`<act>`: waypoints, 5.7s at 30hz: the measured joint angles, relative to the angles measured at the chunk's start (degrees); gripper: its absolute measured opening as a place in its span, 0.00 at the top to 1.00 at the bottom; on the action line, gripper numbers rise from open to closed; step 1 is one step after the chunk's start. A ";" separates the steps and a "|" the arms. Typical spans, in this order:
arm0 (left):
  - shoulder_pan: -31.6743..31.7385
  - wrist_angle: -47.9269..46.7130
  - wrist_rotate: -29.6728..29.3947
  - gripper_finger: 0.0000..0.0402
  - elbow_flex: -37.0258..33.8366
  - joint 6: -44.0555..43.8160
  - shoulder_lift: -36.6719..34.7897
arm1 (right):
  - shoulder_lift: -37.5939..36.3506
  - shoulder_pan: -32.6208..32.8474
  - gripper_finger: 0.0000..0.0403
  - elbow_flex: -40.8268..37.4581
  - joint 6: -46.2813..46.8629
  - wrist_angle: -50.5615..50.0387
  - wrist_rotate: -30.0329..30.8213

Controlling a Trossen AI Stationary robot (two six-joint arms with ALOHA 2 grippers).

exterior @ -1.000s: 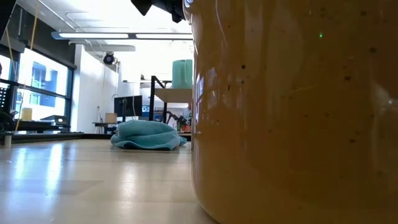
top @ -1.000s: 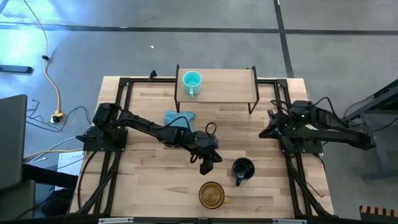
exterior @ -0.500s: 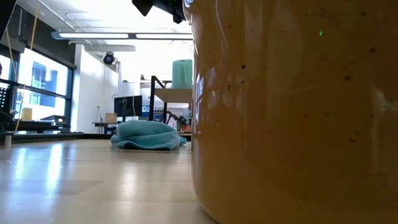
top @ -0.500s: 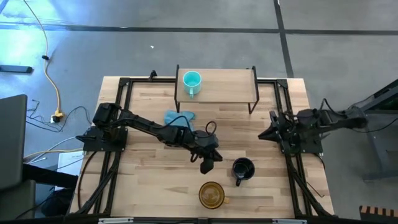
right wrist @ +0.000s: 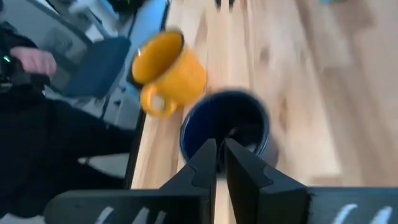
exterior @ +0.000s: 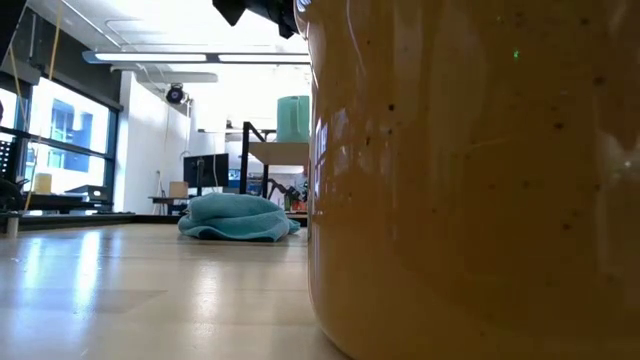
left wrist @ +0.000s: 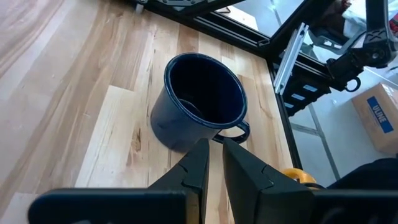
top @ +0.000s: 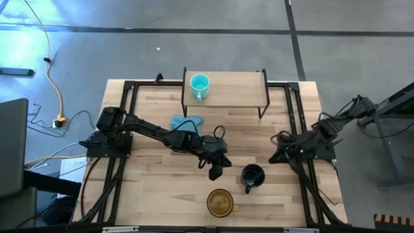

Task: Stack small to large cups/mugs on shelf
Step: Put the black mug on the shelf

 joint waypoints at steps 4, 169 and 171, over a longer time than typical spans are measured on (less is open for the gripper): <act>0.00 0.00 0.00 0.91 0.00 0.00 0.00 | 4.62 3.29 0.93 0.00 5.34 0.03 -0.57; -0.57 -10.82 -16.63 0.91 0.00 -7.16 4.39 | 36.16 -13.93 0.68 0.09 15.41 19.35 4.80; -0.57 -10.72 -16.48 0.91 0.00 -7.09 4.39 | 34.32 -13.91 0.68 0.09 15.07 18.72 5.91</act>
